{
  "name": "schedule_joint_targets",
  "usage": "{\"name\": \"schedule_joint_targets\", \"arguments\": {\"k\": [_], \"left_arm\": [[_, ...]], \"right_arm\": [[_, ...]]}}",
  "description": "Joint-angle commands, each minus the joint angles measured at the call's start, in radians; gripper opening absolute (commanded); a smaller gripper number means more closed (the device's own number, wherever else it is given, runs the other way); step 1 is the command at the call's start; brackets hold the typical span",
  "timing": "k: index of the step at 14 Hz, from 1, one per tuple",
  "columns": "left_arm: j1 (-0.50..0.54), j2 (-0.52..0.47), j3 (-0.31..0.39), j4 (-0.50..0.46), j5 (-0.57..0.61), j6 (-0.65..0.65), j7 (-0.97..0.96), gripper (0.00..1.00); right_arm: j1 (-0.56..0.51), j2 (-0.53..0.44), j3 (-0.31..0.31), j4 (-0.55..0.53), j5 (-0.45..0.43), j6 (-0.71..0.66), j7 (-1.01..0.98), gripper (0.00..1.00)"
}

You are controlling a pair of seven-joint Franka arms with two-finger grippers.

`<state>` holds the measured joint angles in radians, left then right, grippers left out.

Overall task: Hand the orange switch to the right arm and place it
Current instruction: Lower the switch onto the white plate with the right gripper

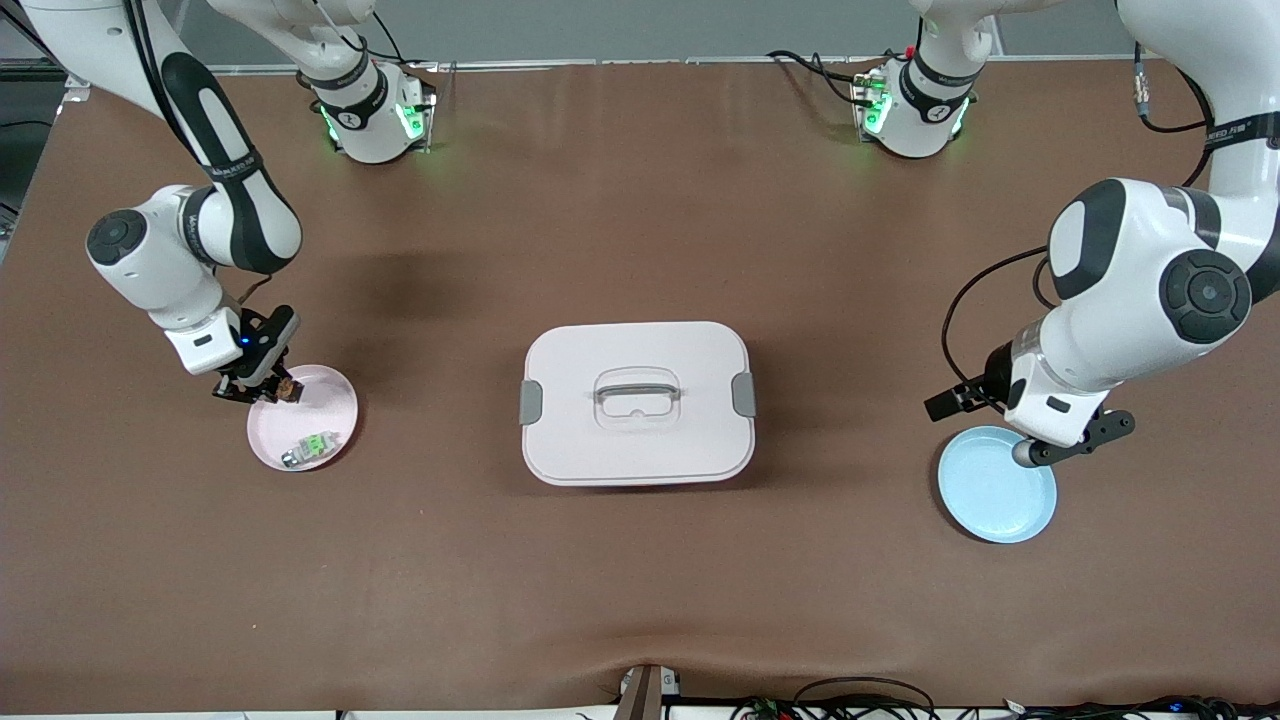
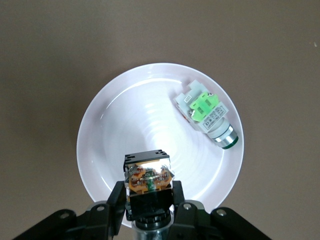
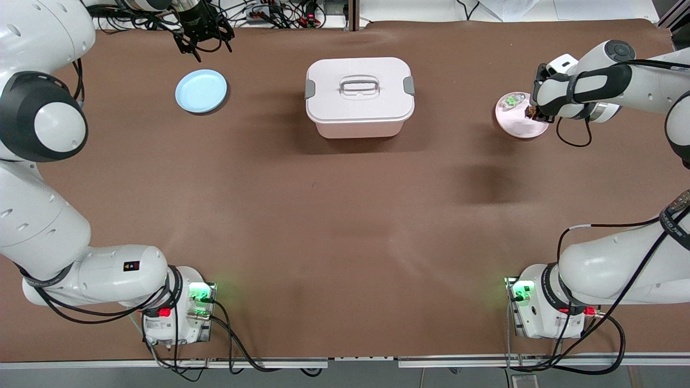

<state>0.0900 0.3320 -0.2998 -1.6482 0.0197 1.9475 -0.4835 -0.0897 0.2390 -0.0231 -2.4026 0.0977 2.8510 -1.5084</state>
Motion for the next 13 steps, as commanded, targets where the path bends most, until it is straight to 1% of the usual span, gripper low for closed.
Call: {"name": "schedule_joint_targets", "arguments": {"k": [1, 3, 4, 6, 7, 9, 13], "left_arm": [[0.011, -0.030, 0.004, 0.014, 0.012, -0.024, 0.202, 1.00], [0.011, -0.040, 0.022, 0.040, 0.032, -0.042, 0.388, 1.00], [0.011, -0.050, 0.033, 0.051, 0.031, -0.057, 0.407, 1.00], [0.011, -0.062, 0.039, 0.074, 0.025, -0.070, 0.373, 1.00], [0.011, -0.062, 0.042, 0.103, 0.025, -0.068, 0.318, 1.00], [0.023, -0.065, 0.042, 0.128, 0.022, -0.068, 0.232, 1.00], [0.047, -0.093, 0.041, 0.137, 0.017, -0.084, 0.238, 1.00]], "right_arm": [[0.004, 0.039, -0.001, -0.001, -0.007, 0.057, -0.023, 0.00], [0.022, 0.052, 0.000, -0.001, -0.007, 0.083, -0.059, 0.00], [0.025, 0.065, 0.000, -0.001, -0.007, 0.100, -0.061, 0.00], [0.027, 0.083, 0.000, -0.001, -0.007, 0.129, -0.062, 0.00], [0.025, 0.089, 0.000, -0.001, -0.006, 0.137, -0.062, 0.00], [0.025, 0.094, 0.000, -0.001, -0.006, 0.140, -0.065, 0.00], [0.019, 0.105, 0.000, -0.001, -0.006, 0.142, -0.067, 0.00]]}}
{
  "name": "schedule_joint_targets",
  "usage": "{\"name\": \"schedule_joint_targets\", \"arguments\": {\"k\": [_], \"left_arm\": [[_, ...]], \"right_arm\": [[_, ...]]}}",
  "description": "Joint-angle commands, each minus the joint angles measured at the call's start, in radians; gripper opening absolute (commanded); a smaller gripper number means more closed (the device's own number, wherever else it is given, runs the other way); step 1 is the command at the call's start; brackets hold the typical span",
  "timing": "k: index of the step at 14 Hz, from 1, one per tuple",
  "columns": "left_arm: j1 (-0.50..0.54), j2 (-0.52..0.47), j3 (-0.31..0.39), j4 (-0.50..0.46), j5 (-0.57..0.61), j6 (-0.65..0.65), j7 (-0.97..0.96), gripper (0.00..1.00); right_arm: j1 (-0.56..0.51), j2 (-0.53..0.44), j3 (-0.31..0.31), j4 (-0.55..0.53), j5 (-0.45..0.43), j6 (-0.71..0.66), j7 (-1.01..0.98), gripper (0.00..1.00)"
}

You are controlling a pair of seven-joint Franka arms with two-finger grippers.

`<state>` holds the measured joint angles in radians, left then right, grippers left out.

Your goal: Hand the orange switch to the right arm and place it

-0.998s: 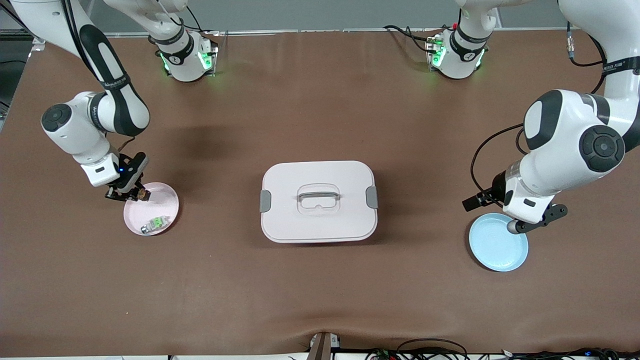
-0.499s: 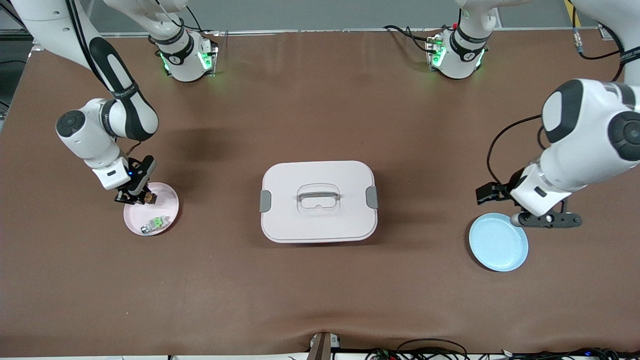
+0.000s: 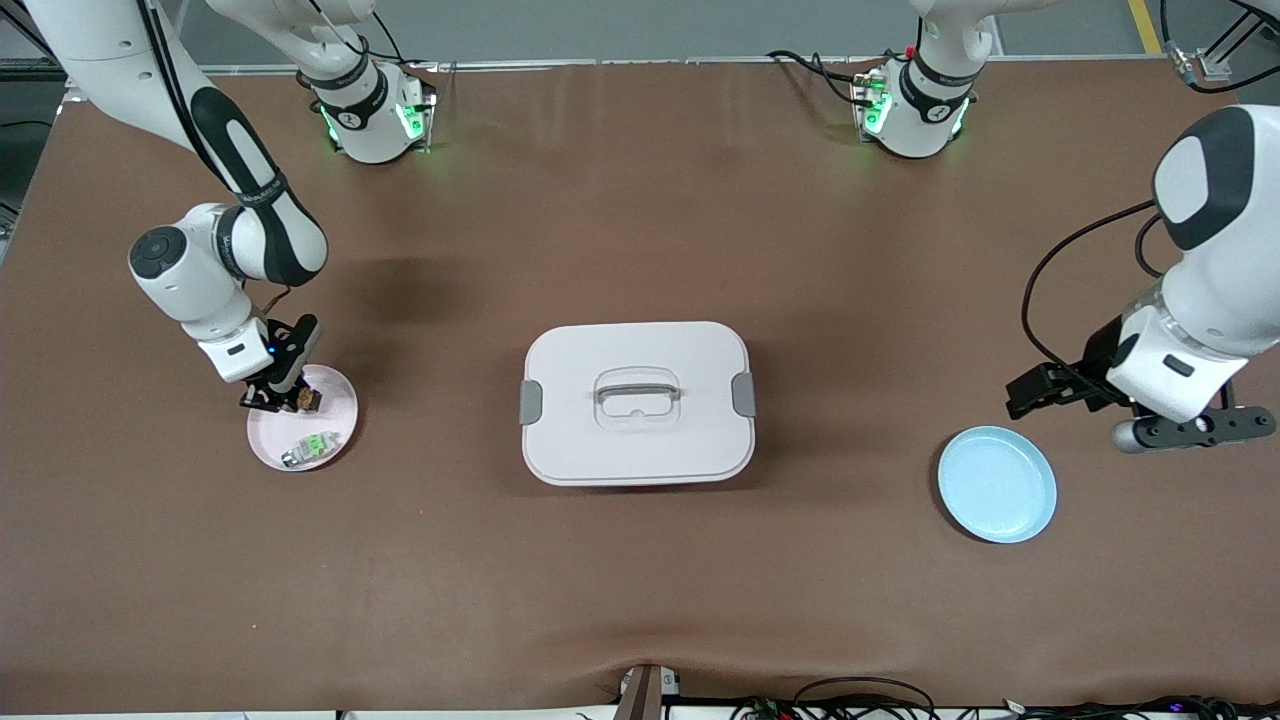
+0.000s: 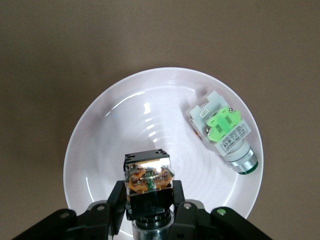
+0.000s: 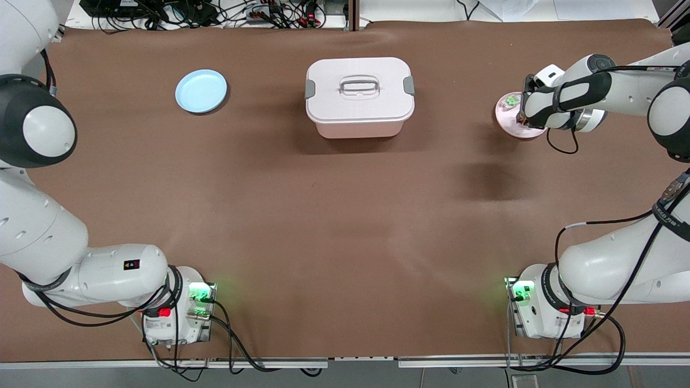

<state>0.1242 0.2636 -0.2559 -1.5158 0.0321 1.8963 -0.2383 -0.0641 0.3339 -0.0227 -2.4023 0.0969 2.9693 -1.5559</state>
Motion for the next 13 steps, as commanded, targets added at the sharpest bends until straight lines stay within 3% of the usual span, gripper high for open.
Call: {"name": "schedule_joint_targets", "arguments": {"k": [1, 12, 13], "left_arm": [[0.012, -0.029, -0.003, 0.005, 0.005, -0.052, -0.004, 1.00], [0.023, -0.133, -0.016, -0.007, 0.002, -0.152, -0.007, 1.00], [0.025, -0.147, -0.016, -0.010, 0.000, -0.163, -0.007, 1.00]], "right_arm": [[-0.005, 0.013, 0.000, -0.001, -0.005, 0.024, -0.019, 0.00], [-0.006, 0.043, 0.001, 0.003, 0.006, 0.031, -0.012, 0.00], [-0.008, 0.045, 0.001, 0.005, 0.023, 0.030, 0.005, 0.12]]}}
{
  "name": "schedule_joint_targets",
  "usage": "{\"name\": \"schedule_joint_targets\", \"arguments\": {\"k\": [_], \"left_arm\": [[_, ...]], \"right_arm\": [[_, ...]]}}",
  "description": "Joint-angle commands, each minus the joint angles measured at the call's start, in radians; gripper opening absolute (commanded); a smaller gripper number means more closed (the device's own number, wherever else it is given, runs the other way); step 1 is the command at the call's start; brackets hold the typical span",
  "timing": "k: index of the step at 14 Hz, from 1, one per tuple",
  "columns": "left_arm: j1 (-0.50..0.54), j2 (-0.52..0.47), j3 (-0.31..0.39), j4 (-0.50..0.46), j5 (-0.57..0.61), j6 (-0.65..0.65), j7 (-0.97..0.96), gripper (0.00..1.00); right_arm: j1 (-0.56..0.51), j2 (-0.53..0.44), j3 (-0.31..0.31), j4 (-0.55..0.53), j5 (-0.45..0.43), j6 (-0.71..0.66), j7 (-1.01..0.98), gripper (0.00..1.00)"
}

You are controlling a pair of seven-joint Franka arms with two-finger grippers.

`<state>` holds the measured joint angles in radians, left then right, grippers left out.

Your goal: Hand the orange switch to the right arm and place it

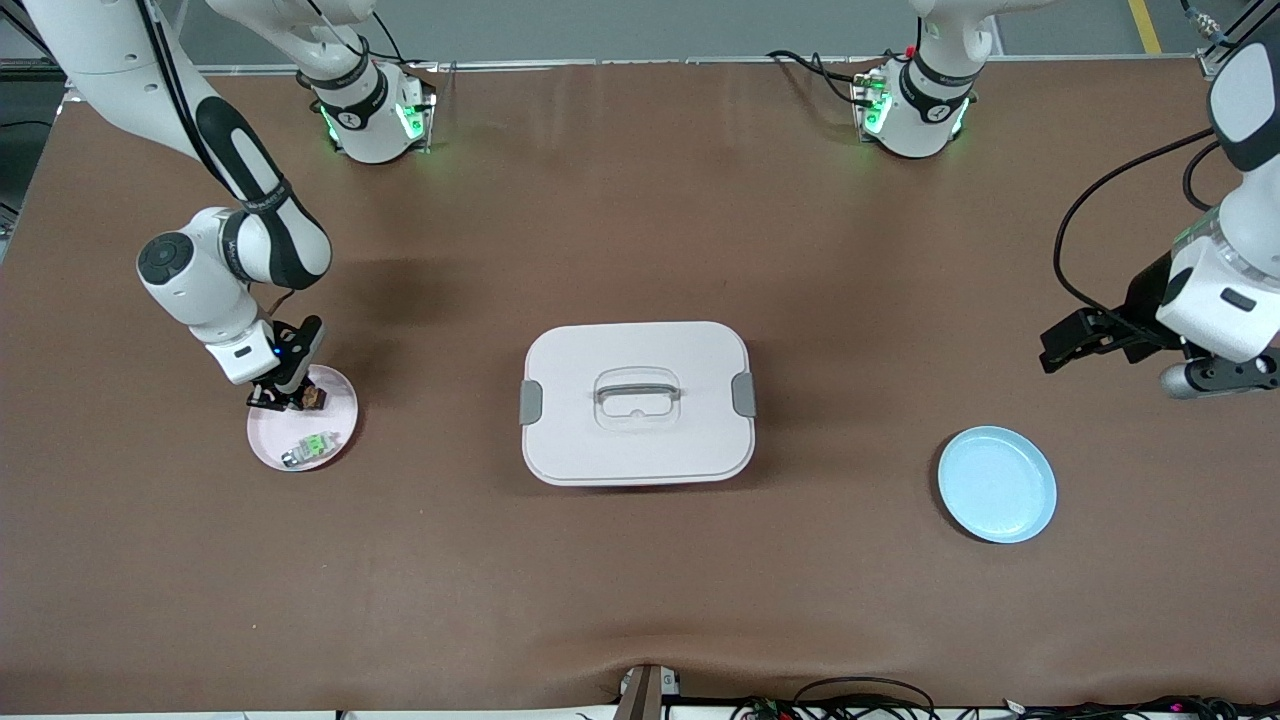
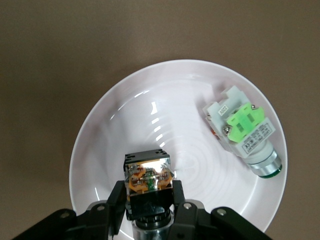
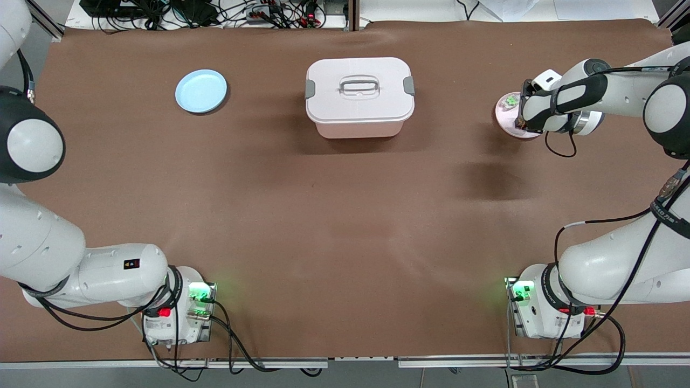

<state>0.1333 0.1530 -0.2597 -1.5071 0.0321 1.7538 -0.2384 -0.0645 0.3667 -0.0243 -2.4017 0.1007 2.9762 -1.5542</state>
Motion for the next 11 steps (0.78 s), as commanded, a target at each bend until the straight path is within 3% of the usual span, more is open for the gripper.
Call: {"name": "schedule_joint_targets", "arguments": {"k": [1, 6, 9, 11], "left_arm": [[0.014, -0.047, -0.012, -0.030, -0.006, -0.028, -0.006, 1.00], [-0.006, -0.095, 0.004, -0.085, -0.027, -0.030, -0.006, 1.00], [-0.121, -0.135, 0.143, -0.128, -0.029, -0.030, -0.007, 1.00], [-0.152, -0.156, 0.198, -0.150, -0.053, -0.030, 0.004, 1.00]], "right_arm": [[-0.006, 0.015, 0.003, 0.004, 0.036, 0.023, 0.015, 0.99], [-0.001, 0.018, 0.003, 0.010, 0.037, 0.020, 0.037, 1.00], [0.000, 0.017, 0.003, 0.022, 0.039, 0.010, 0.075, 1.00], [-0.001, 0.015, 0.004, 0.038, 0.039, -0.040, 0.132, 1.00]]}}
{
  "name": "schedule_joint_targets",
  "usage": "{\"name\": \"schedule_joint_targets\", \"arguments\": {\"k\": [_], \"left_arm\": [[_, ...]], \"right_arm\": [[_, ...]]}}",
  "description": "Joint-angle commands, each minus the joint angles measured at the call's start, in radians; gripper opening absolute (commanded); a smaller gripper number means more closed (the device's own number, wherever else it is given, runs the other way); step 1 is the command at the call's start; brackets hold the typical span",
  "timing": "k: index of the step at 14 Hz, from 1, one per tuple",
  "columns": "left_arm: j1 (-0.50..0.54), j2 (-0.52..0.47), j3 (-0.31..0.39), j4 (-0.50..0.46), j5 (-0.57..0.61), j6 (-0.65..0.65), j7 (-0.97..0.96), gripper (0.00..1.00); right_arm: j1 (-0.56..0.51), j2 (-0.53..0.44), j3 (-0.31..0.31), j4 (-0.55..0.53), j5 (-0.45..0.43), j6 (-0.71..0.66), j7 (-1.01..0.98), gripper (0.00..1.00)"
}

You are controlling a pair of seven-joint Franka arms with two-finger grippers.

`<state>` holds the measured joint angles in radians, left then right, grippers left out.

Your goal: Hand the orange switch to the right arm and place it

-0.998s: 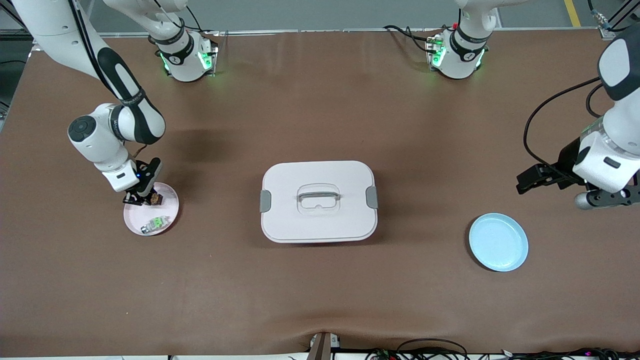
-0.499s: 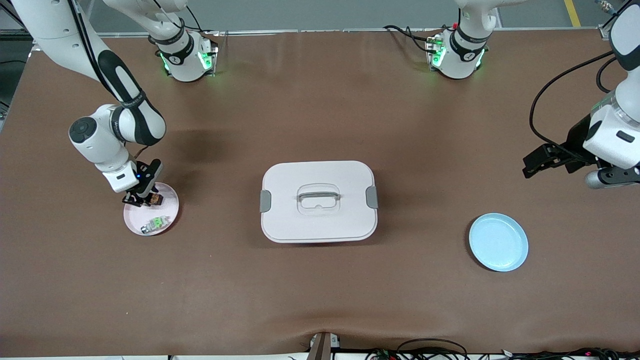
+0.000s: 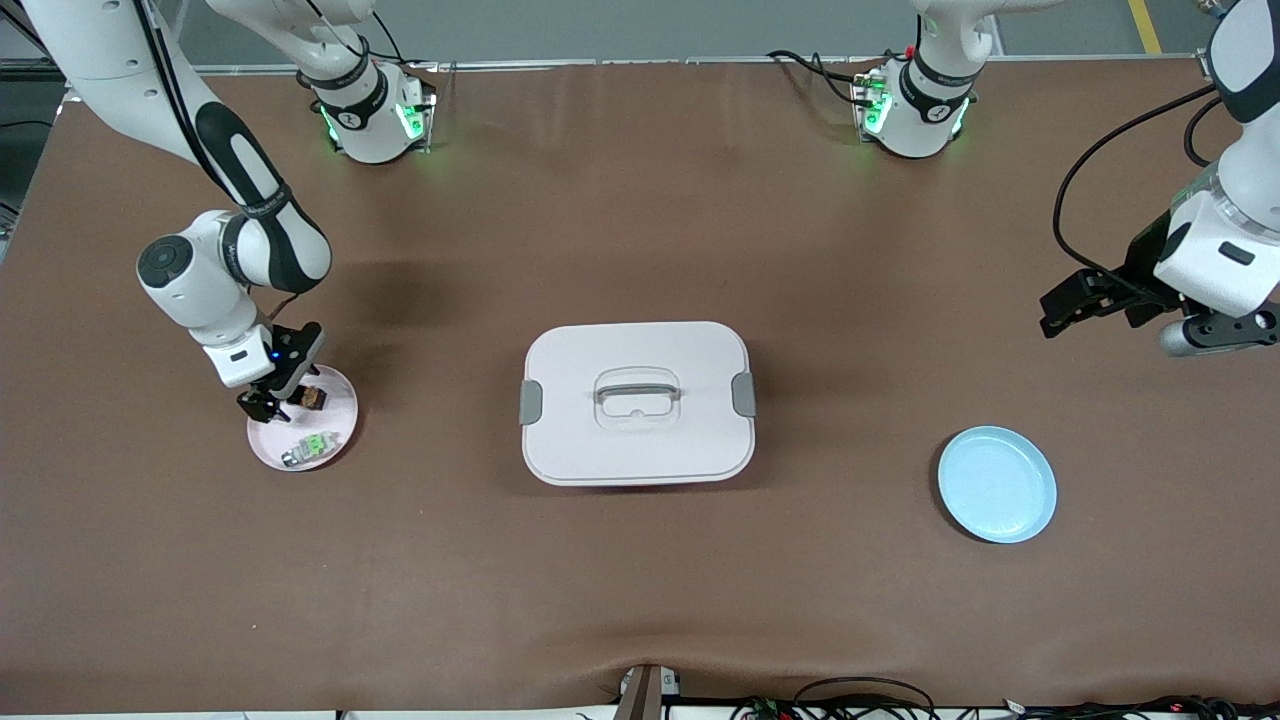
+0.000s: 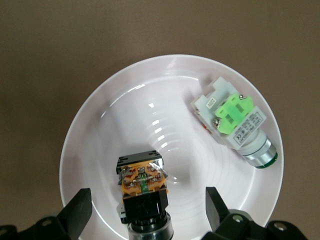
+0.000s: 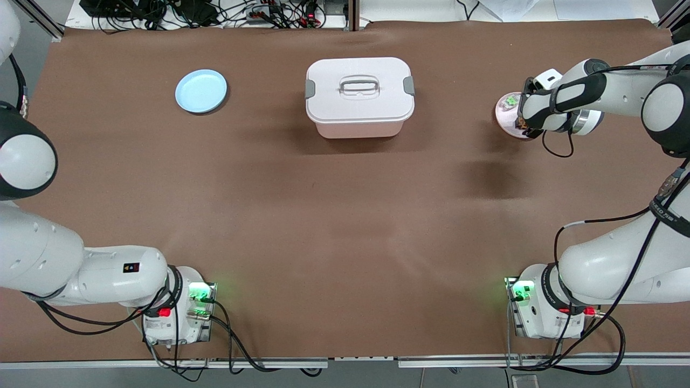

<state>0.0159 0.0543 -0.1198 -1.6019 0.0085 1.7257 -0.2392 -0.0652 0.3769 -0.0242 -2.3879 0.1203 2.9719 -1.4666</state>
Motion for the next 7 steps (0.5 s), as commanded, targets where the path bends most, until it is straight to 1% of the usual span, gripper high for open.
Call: {"name": "schedule_joint_targets", "arguments": {"k": [1, 2, 3, 4, 5, 7], "left_arm": [[-0.043, -0.067, 0.063, -0.061, -0.031, -0.002, 0.004, 1.00], [-0.057, -0.079, 0.083, -0.069, -0.033, -0.002, 0.004, 1.00], [-0.095, -0.090, 0.119, -0.076, -0.033, -0.002, 0.004, 1.00], [-0.134, -0.111, 0.173, -0.098, -0.033, -0.002, 0.004, 1.00], [-0.148, -0.129, 0.195, -0.121, -0.033, -0.002, 0.012, 1.00], [-0.136, -0.162, 0.193, -0.154, -0.033, -0.002, 0.030, 1.00]], "right_arm": [[0.001, 0.002, 0.004, 0.038, 0.019, -0.071, 0.058, 1.00], [0.001, 0.000, 0.004, 0.053, 0.019, -0.103, 0.058, 1.00], [-0.001, -0.003, 0.004, 0.067, 0.019, -0.134, 0.060, 1.00], [-0.001, -0.006, 0.004, 0.087, 0.019, -0.171, 0.061, 1.00], [-0.002, -0.006, 0.004, 0.108, 0.022, -0.216, 0.074, 1.00], [-0.004, -0.015, 0.003, 0.147, 0.022, -0.304, 0.126, 1.00]]}}
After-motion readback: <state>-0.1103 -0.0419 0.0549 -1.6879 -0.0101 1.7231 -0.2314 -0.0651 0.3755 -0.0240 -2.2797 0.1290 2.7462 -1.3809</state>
